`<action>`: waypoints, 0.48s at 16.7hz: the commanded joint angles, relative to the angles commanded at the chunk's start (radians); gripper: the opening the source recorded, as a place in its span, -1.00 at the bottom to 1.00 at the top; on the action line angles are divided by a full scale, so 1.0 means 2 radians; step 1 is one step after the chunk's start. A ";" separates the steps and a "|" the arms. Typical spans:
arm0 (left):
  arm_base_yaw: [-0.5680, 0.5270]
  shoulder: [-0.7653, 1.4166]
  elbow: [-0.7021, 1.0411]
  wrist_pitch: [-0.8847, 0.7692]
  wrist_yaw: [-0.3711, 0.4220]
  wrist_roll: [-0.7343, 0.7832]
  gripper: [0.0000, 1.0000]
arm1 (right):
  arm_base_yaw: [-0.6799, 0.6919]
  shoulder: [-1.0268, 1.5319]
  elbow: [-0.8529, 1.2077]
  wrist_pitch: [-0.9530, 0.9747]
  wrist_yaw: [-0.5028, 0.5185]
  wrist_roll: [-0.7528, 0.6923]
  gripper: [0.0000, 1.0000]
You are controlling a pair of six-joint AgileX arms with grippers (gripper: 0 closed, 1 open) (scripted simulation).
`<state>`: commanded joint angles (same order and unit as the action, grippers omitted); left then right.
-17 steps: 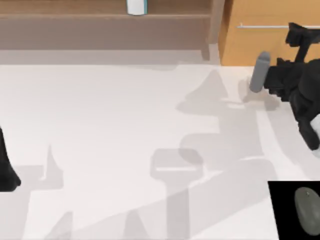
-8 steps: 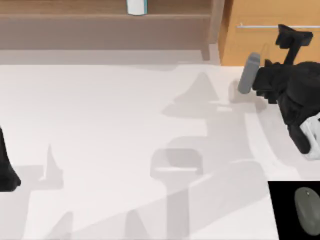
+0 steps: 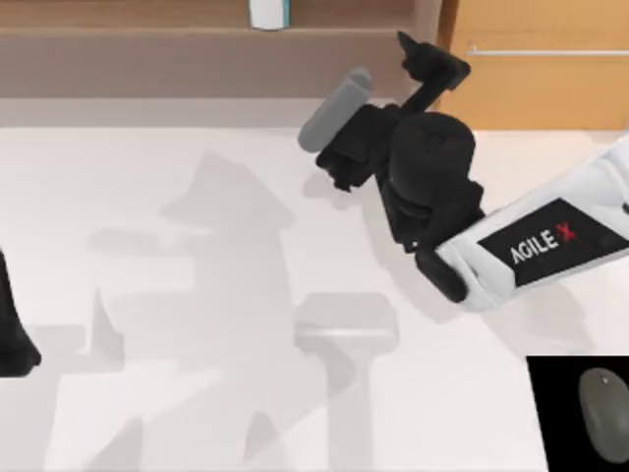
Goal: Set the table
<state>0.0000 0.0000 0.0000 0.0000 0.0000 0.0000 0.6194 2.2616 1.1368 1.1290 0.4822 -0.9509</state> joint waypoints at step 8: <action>0.000 0.000 0.000 0.000 0.000 0.000 1.00 | 0.076 0.069 0.279 -0.203 0.104 0.324 1.00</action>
<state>0.0000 0.0000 0.0000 0.0000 0.0000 0.0000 0.7708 2.4006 1.6952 0.7227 0.6899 -0.3031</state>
